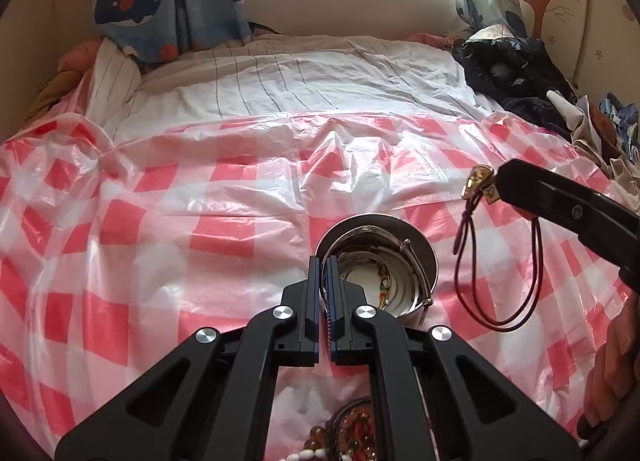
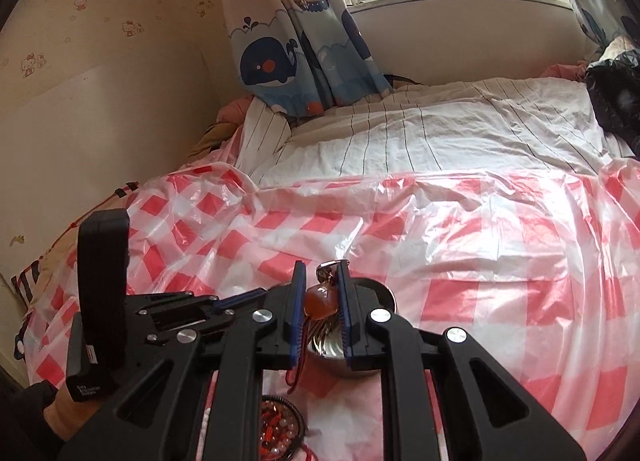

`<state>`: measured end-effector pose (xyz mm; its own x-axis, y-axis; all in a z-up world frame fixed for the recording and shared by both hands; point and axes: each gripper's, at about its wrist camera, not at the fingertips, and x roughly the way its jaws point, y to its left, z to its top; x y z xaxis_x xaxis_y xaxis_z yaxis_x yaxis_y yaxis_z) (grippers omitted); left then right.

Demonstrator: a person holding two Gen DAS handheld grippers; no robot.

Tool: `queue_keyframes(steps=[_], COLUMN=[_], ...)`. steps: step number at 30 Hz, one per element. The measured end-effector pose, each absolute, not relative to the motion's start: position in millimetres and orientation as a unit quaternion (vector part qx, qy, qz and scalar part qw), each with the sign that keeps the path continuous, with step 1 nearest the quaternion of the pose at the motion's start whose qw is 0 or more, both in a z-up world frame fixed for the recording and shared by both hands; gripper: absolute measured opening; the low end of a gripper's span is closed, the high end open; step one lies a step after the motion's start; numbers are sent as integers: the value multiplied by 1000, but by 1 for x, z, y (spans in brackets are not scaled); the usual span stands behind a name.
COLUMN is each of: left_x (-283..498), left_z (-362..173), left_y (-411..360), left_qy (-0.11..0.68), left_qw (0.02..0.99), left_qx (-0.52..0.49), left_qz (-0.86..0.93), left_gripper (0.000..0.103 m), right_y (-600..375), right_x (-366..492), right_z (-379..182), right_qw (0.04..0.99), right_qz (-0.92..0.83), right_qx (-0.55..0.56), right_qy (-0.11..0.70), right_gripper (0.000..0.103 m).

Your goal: Organize jewelry

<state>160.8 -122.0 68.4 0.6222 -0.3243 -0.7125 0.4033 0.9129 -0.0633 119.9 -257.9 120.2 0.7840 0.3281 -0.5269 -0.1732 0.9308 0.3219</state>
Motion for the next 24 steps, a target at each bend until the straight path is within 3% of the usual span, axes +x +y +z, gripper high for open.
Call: queue_keyframes(steps=[3,4,5,8,14,24], left_x=[178,185,189,186,166,98], left_z=[57,48,42,39,48,42], left_y=[-140,-146,-148,-137,-109,-87], left_qy=[396,410,417,420,417,413], left_qw=[890,883,881,882,888,888], left_qx=[70,85,91,88,80,127], left_qz=[-216,-211,-205,-195,-176,-157], left_gripper=[5,7,8,13,23,44], right_y=[-254,-253,-255,-272,-284,-268], right_x=[147,164,176,171,131,51], right_z=[107,89,71,49,59,28], right_qw=[933,920,909,901,907,895], right_qz=[128,118,103,80,71,64], right_qx=[117,105,104,133,137,119], right_qy=[316,358,391,405,391,426], right_gripper=[17,35,41,42,42,59])
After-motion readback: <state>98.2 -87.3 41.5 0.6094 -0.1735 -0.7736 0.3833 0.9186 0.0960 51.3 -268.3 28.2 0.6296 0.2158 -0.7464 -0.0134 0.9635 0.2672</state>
